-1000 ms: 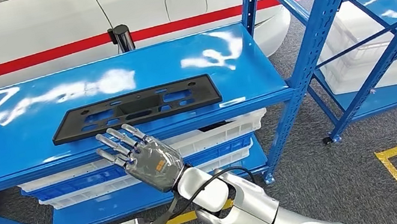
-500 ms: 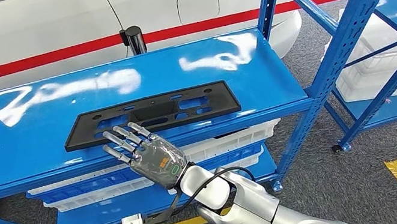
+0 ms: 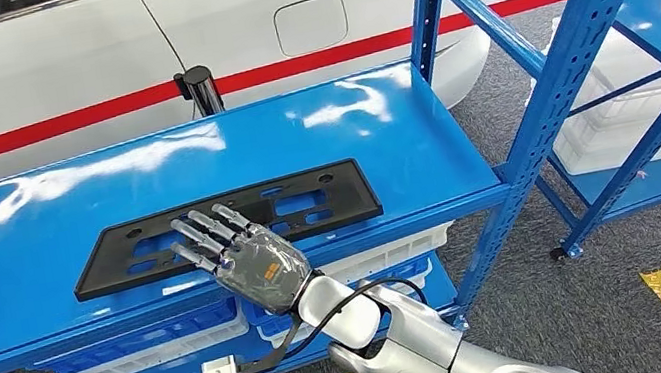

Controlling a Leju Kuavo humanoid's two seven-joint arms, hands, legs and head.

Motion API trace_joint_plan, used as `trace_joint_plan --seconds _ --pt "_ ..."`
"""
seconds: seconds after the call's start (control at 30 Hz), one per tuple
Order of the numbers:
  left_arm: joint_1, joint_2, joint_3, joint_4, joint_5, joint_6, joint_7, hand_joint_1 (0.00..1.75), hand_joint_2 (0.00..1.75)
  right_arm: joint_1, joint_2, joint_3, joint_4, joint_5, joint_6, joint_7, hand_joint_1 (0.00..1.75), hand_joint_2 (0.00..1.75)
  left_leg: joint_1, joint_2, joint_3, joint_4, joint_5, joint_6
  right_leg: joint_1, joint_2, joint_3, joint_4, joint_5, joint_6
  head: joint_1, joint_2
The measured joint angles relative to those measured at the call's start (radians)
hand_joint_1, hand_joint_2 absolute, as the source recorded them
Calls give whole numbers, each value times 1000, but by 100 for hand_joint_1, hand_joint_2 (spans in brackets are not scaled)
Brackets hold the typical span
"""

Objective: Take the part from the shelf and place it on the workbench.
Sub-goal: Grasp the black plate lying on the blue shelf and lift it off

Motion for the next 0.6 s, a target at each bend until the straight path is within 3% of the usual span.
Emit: trace_joint_plan --seconds 0.07,0.17,0.23,0.3,0.33,0.37,0.4,0.47,0.53,0.6 --pt "0 1 0 0 1 0 0 0 0 0 2 -1 1 0 0 0 0 175 -9 -1 8 -24 -15 15 3 1 7 -2 -3 15 0 0" --pt "2 1 0 0 1 0 0 0 0 -3 5 -1 1 -1 -1 1 0 175 -7 -3 42 -43 13 41 10 0 9 34 -4 34 1 0" --pt "0 1 0 0 1 0 0 0 0 -5 5 -2 2 -1 -1 1 0 175 -5 -2 57 -45 18 47 7 -1 -48 128 -22 34 2 0" --pt "-1 1 0 0 1 0 0 0 0 -3 2 -2 3 -2 -1 1 0 175 -5 -4 60 -45 9 49 7 -1 -135 241 -59 28 2 0" --pt "0 1 0 0 1 0 0 0 0 -1 1 -2 4 -2 -1 1 0 175 -5 -6 64 -45 4 48 6 -1 -165 264 -79 28 2 0" --pt "0 0 0 0 1 0 0 0 0 1 -1 -2 5 -2 -1 1 0 175 -5 -7 70 -45 -3 47 6 -1 -178 254 -87 33 3 0" --pt "1 0 0 0 1 0 -1 0 0 2 -2 -2 6 -2 -1 1 0 175 -5 -9 79 -45 -10 45 6 -1 -172 210 -73 44 3 0" --pt "2 -2 0 0 1 0 -2 0 0 2 -3 -2 8 -2 -1 1 0 175 -6 -12 99 -44 -27 39 3 -5 -133 80 9 64 3 0" --pt "1 -2 0 0 1 1 -3 0 0 2 -3 -2 10 -1 -1 1 0 175 -7 -13 113 -46 -45 27 6 -13 -105 8 64 52 4 0" --pt "2 -2 0 0 1 2 -3 0 0 1 -2 -3 12 -1 -2 1 0 175 -8 -11 123 -41 -51 15 7 -13 -95 -1 66 24 4 0"
